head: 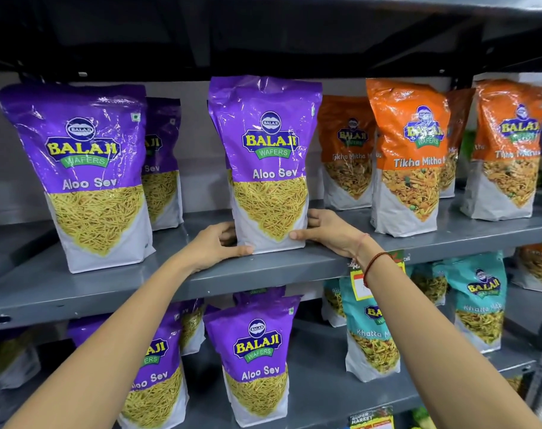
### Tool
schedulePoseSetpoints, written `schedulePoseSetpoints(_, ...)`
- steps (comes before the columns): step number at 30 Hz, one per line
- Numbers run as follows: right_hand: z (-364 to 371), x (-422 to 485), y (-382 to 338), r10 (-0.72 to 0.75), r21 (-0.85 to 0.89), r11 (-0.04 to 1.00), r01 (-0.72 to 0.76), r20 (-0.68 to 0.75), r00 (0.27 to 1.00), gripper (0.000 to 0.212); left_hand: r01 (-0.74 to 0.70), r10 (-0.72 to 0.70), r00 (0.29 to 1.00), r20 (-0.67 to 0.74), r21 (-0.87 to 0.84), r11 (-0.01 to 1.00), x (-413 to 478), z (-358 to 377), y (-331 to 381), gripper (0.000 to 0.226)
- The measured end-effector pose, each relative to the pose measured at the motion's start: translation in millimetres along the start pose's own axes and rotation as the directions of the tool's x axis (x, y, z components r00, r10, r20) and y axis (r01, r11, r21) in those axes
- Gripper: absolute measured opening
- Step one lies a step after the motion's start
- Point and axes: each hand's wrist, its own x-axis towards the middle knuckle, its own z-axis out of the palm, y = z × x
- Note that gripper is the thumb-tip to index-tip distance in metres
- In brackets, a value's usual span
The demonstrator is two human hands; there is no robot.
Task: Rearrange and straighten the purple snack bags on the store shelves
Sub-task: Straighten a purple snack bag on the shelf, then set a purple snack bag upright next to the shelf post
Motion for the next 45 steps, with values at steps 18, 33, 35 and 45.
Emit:
schedulePoseSetpoints(18, 27, -17, -14, -0.345, -0.222, 0.936, 0.274, -0.419, 0.840, 0.061, -0.044, 0.036, 0.963, -0.267, -0.022, 0.999, -25, -9, 6, 0.094)
schedulePoseSetpoints(33, 259, 49, -32, -0.267, -0.447, 0.869, 0.213, -0.061, 0.962, 0.079, 0.354, -0.023, 0.576, -0.817, 0.223, 0.908, -144, -157, -82, 0.041)
schedulePoseSetpoints(35, 264, 61, -25, -0.118, -0.461, 0.881, 0.110, 0.010, 0.993, 0.103, 0.421, -0.171, 0.693, -0.700, 0.201, 0.885, -146, -167, -97, 0.076)
schedulePoseSetpoints(45, 254, 87, -9, 0.024, -0.396, 0.918, 0.029, 0.128, 0.992, 0.111, 0.227, -0.220, 0.936, -0.274, -0.006, 0.974, -127, -176, -102, 0.088)
